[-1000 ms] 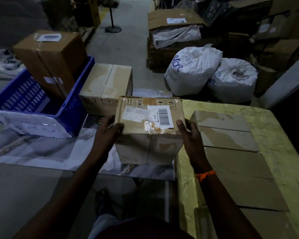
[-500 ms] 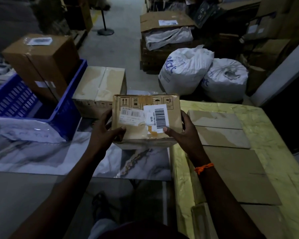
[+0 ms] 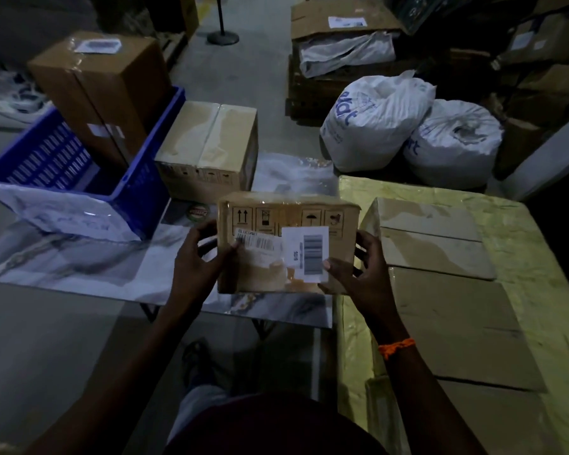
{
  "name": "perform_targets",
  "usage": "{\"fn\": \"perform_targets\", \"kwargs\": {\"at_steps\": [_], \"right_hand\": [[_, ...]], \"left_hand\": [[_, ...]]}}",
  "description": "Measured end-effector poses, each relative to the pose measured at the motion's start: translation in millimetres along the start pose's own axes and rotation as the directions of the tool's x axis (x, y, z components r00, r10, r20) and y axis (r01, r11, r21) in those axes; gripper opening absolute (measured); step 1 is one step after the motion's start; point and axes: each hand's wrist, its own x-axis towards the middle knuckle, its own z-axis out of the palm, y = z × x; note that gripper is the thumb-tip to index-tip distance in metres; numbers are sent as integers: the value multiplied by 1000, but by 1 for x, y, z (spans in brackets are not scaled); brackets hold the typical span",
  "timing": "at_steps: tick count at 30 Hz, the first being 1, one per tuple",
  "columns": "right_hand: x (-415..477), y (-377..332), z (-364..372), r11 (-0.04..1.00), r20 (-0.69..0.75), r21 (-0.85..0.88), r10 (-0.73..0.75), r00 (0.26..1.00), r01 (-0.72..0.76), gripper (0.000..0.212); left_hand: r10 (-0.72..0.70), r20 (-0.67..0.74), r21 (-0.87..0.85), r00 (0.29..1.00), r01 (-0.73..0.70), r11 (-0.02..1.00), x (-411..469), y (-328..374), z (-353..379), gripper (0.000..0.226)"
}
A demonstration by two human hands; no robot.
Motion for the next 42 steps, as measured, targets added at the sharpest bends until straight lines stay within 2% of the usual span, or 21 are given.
{"fn": "perform_targets", "kwargs": {"at_steps": [3,6,7,10,13,16,18,25,30,35,39,42], "right_hand": [[-13,5,0,997,-1,13,80,997,-80,72],[-21,8,-3,976,59,105,187,981,-193,38],[-23,10,-3,969,66,120,209,976,-216,36],[-31,20,-2,954,60,119,269,961,-274,43],[-41,38,1,956,53,49,286,957,-288,68],[-52,50,5,951,39,-11,309,950,-309,91],[-58,54,7,947,26,-41,318,948,-317,87],[-67,63,14,933,-20,-64,355,935,-355,65],[-61,74,16,930,-38,-122,343,938,-345,58],[-20,74,21,937,-29,-256,240,970,-239,57],[29,58,31,928,-9,-316,208,978,-200,60],[46,47,39,928,-11,-297,231,973,-223,56]], "left_hand": [[-166,34,10,986,166,986,-9,-7,-4,65],[-258,78,-67,963,263,962,-22,-11,-1,69],[-278,76,-85,958,284,955,-25,-12,0,66],[-307,70,-71,949,312,948,-35,-22,-3,57],[-318,89,-16,944,321,947,-45,-34,-6,67],[-321,68,-13,945,323,946,-56,-41,-5,59],[-335,48,3,941,336,942,-61,-50,-6,54],[-361,7,66,932,360,931,-74,-73,-6,80],[-357,9,118,934,354,928,-74,-77,-5,67],[-318,58,331,946,282,900,-28,-67,6,71],[-221,107,370,970,167,914,20,-54,21,61],[-256,116,385,960,194,902,43,-50,27,64]]}}
